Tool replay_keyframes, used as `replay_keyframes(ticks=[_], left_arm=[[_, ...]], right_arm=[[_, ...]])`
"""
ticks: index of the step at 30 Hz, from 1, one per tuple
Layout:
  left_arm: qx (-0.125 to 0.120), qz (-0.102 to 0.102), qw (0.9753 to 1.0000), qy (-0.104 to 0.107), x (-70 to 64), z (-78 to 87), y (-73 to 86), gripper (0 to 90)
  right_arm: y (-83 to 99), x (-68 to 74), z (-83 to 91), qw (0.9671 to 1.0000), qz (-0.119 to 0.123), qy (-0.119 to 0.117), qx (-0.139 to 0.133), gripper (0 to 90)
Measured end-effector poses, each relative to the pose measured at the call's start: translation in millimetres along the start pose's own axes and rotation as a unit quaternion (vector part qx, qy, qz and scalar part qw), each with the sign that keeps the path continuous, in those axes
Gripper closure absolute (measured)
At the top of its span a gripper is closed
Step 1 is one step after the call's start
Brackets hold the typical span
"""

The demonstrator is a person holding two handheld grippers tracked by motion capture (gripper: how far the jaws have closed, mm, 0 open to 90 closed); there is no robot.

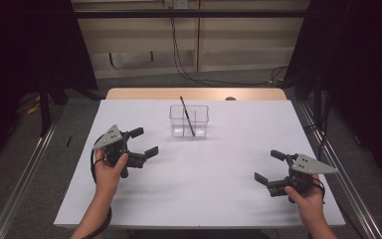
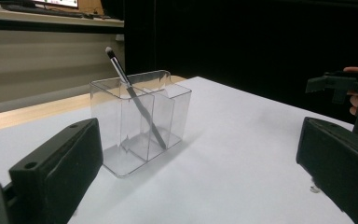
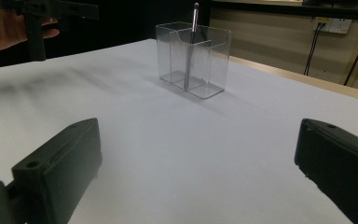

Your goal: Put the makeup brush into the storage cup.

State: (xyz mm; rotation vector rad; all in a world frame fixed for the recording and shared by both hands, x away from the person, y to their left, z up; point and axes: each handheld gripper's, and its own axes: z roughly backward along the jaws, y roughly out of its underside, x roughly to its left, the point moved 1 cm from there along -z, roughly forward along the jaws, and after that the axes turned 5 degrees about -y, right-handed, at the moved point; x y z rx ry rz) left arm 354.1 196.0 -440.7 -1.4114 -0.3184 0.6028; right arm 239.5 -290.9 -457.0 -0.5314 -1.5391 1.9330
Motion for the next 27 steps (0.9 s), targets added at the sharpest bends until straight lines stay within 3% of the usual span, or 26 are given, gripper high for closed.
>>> replay_keyframes(ticks=[27], left_arm=[[0.004, -0.013, 0.9999, -0.01, -2.4, 26.3, 1.5, 0.4]], right_arm=[[0.3, -1.5, 1.3, 1.0, -0.004, 0.004, -0.004, 0.0]])
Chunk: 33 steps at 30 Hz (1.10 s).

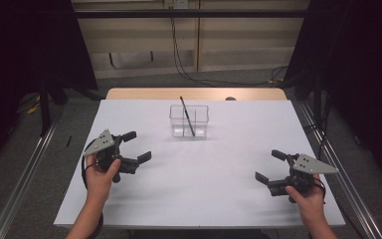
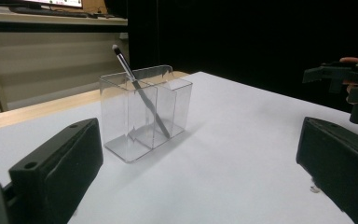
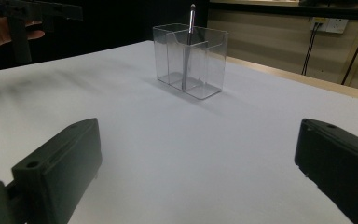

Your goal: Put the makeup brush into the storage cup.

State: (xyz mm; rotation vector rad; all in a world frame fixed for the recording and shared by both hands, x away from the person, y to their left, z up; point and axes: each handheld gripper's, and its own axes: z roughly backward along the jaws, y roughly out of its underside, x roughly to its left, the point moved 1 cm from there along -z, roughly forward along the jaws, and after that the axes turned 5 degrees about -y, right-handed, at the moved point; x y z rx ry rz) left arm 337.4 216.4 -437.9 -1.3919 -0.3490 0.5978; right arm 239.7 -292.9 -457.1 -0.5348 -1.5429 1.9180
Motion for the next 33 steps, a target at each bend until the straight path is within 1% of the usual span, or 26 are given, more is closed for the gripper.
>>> replay_keyframes(ticks=[2, 3, 5, 7, 8, 9, 11, 12, 13, 14, 15, 18, 20, 21, 24, 25, 30, 33], left_arm=[[-0.001, -0.001, 1.0, -0.002, 0.6, 2.6, 0.1, 0.4], [0.001, -0.007, 1.0, -0.003, 1.5, 4.4, 0.0, 0.4], [-0.001, 0.0, 1.0, -0.003, 1.0, 6.9, 0.3, 0.4], [-0.001, -0.005, 1.0, -0.006, 1.5, 9.6, 0.5, 0.4], [-0.002, 0.0, 1.0, -0.006, 1.0, 11.0, 1.0, 0.4], [0.0, -0.005, 1.0, -0.007, 1.6, 12.4, 1.1, 0.4], [0.0, -0.003, 0.9999, -0.01, 2.0, 15.2, 1.7, 0.4], [0.001, -0.009, 0.9999, -0.011, 2.9, 16.8, 1.7, 0.4], [0.001, -0.007, 0.9999, -0.011, 2.8, 17.9, 1.9, 0.4], [-0.002, -0.002, 0.9999, -0.012, 2.4, 18.5, 2.1, 0.4], [-0.001, -0.006, 0.9999, -0.013, 2.7, 19.7, 2.1, 0.4], [-0.001, -0.003, 0.9999, -0.015, 2.5, 22.1, 3.2, 0.4], [0.003, -0.007, 0.9999, -0.015, 3.2, 23.8, 3.8, 0.4], [0.001, -0.004, 0.9998, -0.017, 3.0, 24.5, 4.1, 0.4], [0.001, -0.001, 0.9999, -0.016, 2.5, 25.5, 4.4, 0.4], [0.004, -0.007, 0.9998, -0.016, 2.9, 26.4, 4.3, 0.4], [0.006, -0.005, 0.9998, -0.02, 3.6, 29.8, 5.6, 0.4], [0.008, -0.009, 0.9997, -0.023, 3.9, 32.1, 5.7, 0.4]], right_arm=[[-0.1, 0.1, -0.2, 1.0, 0.001, 0.0, 0.0, 0.0], [-0.1, 0.0, -0.3, 1.0, 0.0, 0.0, 0.0, 0.0], [0.0, 0.0, -0.5, 1.0, -0.001, 0.0, 0.0, 0.0], [0.0, 0.0, -0.5, 1.0, -0.001, 0.0, 0.0, 0.0], [-0.1, 0.0, -0.5, 1.0, -0.001, 0.0, 0.0, 0.0], [-0.1, 0.0, -0.5, 1.0, -0.001, 0.001, 0.0, 0.0], [-0.1, -0.2, -0.5, 1.0, -0.001, 0.001, 0.0, 0.0], [-0.1, -0.2, -0.5, 1.0, -0.001, 0.001, 0.0, 0.0], [-0.2, -0.3, -0.5, 1.0, 0.0, 0.001, 0.0, 0.1], [-0.2, -0.3, -0.5, 1.0, 0.0, 0.001, 0.0, 0.0], [-0.2, -0.3, -0.6, 1.0, 0.0, 0.001, 0.0, 0.0], [-0.2, -0.4, -0.7, 1.0, 0.0, 0.0, -0.001, 0.0], [-0.3, -0.6, -0.5, 1.0, -0.001, 0.001, -0.001, 0.0], [-0.2, -0.8, -0.4, 1.0, -0.001, 0.001, -0.001, 0.0], [-0.2, -1.1, -0.1, 1.0, -0.002, 0.003, -0.001, 0.0], [-0.2, -1.1, 0.0, 1.0, -0.002, 0.003, 0.0, 0.0], [-0.2, -1.2, 0.2, 1.0, -0.002, 0.003, 0.0, 0.0], [-0.3, -1.2, 0.5, 1.0, -0.002, 0.003, 0.0, 0.0]])
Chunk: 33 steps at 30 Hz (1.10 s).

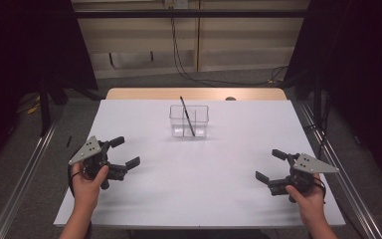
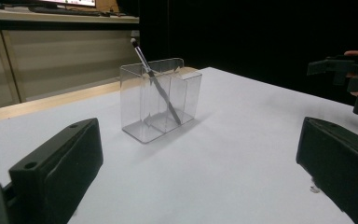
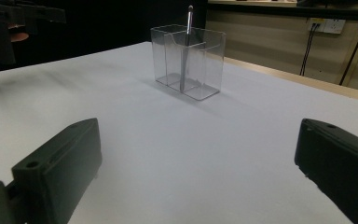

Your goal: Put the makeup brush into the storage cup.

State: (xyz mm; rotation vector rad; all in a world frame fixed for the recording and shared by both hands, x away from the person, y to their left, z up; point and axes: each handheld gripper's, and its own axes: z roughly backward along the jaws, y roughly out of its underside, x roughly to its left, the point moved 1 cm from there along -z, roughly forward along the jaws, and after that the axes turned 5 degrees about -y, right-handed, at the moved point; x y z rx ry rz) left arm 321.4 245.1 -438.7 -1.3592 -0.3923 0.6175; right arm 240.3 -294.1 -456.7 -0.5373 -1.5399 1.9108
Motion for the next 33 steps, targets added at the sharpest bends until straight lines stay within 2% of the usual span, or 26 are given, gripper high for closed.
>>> replay_keyframes(ticks=[8, 10, 11, 21, 25, 33], left_arm=[[0.001, -0.003, 1.0, -0.004, 1.5, 8.3, 1.8, 0.3], [0.0, 0.005, 1.0, -0.007, 0.1, 9.6, 2.3, 0.4], [0.002, 0.0, 1.0, -0.006, 0.5, 10.5, 2.3, 0.4], [0.001, -0.006, 0.9999, -0.012, 0.3, 17.0, 5.0, 0.4], [-0.004, 0.001, 0.9999, -0.014, 1.3, 20.1, 7.0, 0.4], [-0.002, 0.001, 0.9999, -0.015, 1.9, 22.3, 10.4, 0.5]], right_arm=[[0.0, -0.2, 0.1, 1.0, 0.0, 0.0, -0.001, 0.0], [-0.1, -0.2, 0.1, 1.0, 0.0, 0.001, 0.0, 0.0], [-0.1, -0.1, 0.1, 1.0, 0.0, 0.001, -0.001, 0.0], [0.0, -0.6, 0.7, 1.0, 0.001, 0.001, -0.001, 0.0], [0.1, -0.6, 1.3, 1.0, 0.0, 0.003, -0.002, 0.0], [0.3, -0.5, 1.3, 1.0, 0.0, 0.003, 0.001, 0.0]])
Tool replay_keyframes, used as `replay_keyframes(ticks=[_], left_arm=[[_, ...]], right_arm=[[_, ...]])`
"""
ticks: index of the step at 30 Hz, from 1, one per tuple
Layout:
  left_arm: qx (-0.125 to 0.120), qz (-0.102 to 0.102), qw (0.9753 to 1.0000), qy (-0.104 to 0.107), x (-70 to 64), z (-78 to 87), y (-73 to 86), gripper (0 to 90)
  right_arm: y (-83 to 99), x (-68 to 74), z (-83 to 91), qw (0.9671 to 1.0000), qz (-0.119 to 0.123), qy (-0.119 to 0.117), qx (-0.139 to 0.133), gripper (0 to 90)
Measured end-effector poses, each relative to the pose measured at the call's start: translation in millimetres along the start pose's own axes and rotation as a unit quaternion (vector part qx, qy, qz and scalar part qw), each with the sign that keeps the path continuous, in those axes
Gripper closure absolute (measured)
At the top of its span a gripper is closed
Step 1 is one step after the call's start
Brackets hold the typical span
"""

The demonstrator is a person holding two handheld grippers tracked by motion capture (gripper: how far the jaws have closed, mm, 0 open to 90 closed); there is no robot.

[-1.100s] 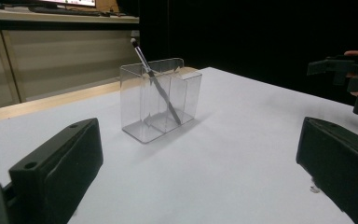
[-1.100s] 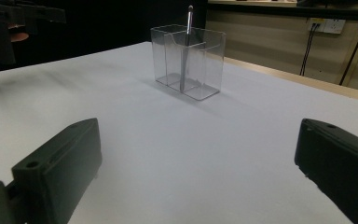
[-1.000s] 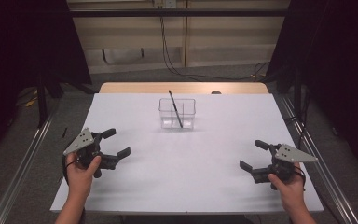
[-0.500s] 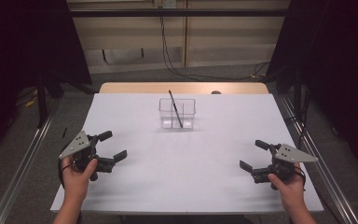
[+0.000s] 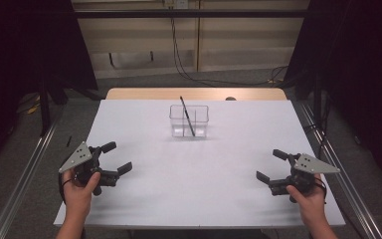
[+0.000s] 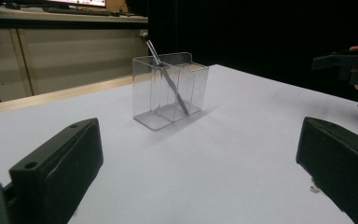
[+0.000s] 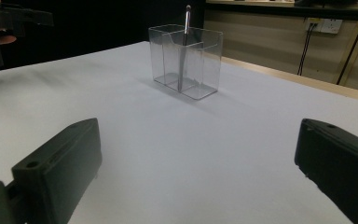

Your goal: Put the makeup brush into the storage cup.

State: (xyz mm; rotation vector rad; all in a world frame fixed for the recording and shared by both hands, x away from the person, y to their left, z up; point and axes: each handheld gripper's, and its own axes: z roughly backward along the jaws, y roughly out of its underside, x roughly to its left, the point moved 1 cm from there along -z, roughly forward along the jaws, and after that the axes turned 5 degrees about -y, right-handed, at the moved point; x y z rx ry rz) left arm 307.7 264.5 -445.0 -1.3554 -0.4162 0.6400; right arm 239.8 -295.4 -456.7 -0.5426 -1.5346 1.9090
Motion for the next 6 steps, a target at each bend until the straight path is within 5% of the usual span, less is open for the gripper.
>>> replay_keyframes(ticks=[6], left_arm=[[0.0, -0.001, 1.0, -0.001, -0.6, -0.2, 0.7, 0.4]], right_arm=[[0.2, -0.2, -1.3, 1.0, 0.001, -0.001, 0.002, 0.0]])
